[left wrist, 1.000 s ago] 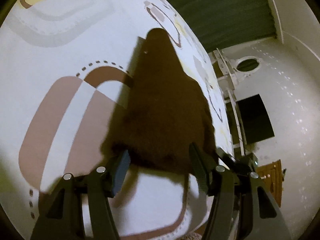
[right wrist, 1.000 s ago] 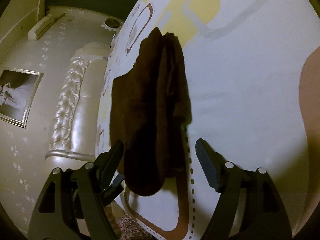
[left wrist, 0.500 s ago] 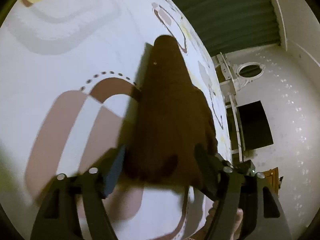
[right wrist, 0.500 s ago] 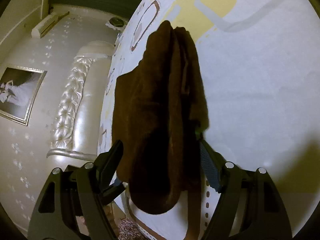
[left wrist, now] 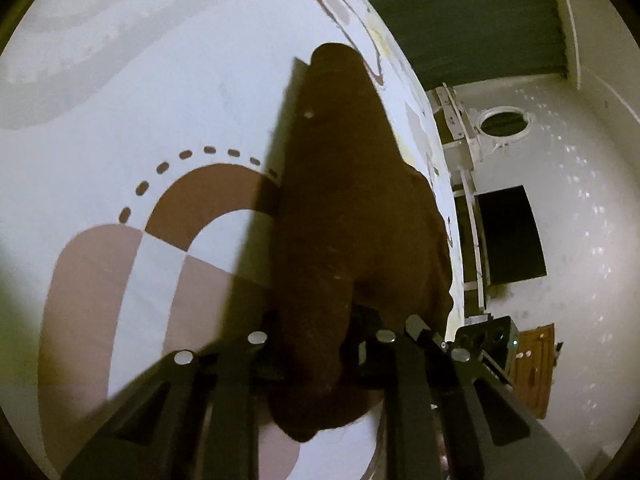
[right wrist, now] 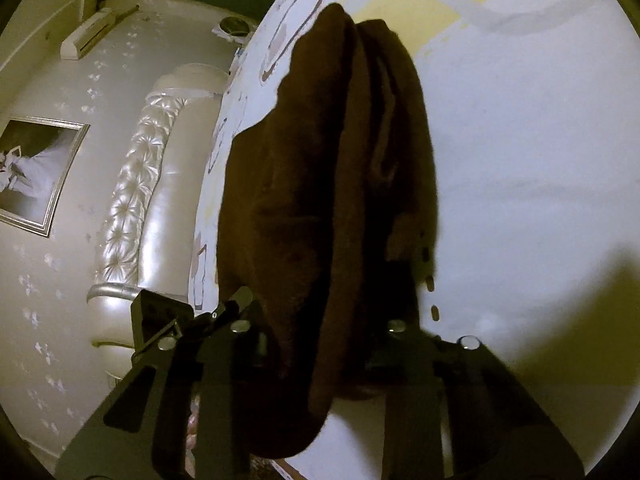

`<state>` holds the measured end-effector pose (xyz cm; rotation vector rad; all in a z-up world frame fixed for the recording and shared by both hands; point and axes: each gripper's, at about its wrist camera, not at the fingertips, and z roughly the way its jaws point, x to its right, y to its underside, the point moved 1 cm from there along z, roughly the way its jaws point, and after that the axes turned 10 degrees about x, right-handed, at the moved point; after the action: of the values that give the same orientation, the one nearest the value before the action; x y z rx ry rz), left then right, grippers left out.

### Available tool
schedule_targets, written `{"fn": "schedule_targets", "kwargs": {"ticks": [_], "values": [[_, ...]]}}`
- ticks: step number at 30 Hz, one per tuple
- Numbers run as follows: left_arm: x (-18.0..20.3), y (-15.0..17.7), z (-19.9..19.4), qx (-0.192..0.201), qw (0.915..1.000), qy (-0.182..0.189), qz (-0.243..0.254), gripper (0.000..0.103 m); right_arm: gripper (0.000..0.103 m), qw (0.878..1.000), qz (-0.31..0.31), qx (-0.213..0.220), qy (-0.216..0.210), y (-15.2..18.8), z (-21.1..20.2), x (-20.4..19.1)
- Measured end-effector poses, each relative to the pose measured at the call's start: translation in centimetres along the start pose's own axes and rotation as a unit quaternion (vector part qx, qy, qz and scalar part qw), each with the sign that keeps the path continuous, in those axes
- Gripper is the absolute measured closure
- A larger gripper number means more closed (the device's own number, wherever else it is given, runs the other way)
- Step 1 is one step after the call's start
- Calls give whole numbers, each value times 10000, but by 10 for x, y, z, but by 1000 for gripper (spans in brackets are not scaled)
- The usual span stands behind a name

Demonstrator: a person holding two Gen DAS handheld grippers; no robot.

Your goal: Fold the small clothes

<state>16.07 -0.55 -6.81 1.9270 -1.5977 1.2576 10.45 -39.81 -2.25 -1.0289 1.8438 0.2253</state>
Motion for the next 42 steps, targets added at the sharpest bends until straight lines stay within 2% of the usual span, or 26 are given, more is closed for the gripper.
{"fn": "schedule_targets", "kwargs": {"ticks": [9, 18, 23, 25, 27, 30, 32, 34, 35, 38, 42], "values": [[9, -1, -23, 36, 9999, 4, 144, 85, 81, 9997, -6, -35, -245, 12, -10, -8], [-2, 23, -51, -45, 9995, -111, 298, 85, 82, 9990, -32, -322, -314, 44, -21, -7], [-10, 27, -47, -75, 9993, -99, 345, 85, 82, 9989, 86, -342, -306, 50, -21, 8], [-10, 26, -43, -92, 9990, -92, 422, 84, 81, 9991, -80, -333, -266, 51, -21, 7], [-6, 25, -43, -111, 9981, -69, 604, 81, 79, 9991, -165, -320, -230, 51, -23, 4], [1, 26, -50, -57, 9958, -69, 911, 71, 66, 9991, -187, -297, -237, 50, -28, 2], [6, 28, -57, -15, 9948, -20, 1016, 51, 55, 9995, -228, -119, -162, 47, -40, 2], [12, 28, -68, 96, 9936, 98, 1125, 41, 43, 9996, -279, 73, -67, 42, -51, -1], [14, 27, -72, 143, 9925, 130, 1203, 36, 42, 9994, -315, 134, -29, 37, -52, -3], [25, 13, -69, 293, 9875, 10, 1548, 33, 38, 9986, -359, 357, 131, 17, -57, -1], [20, -12, -42, 132, 9899, 77, 1408, 33, 35, 9988, -194, 406, 193, -14, -38, 5]]}}
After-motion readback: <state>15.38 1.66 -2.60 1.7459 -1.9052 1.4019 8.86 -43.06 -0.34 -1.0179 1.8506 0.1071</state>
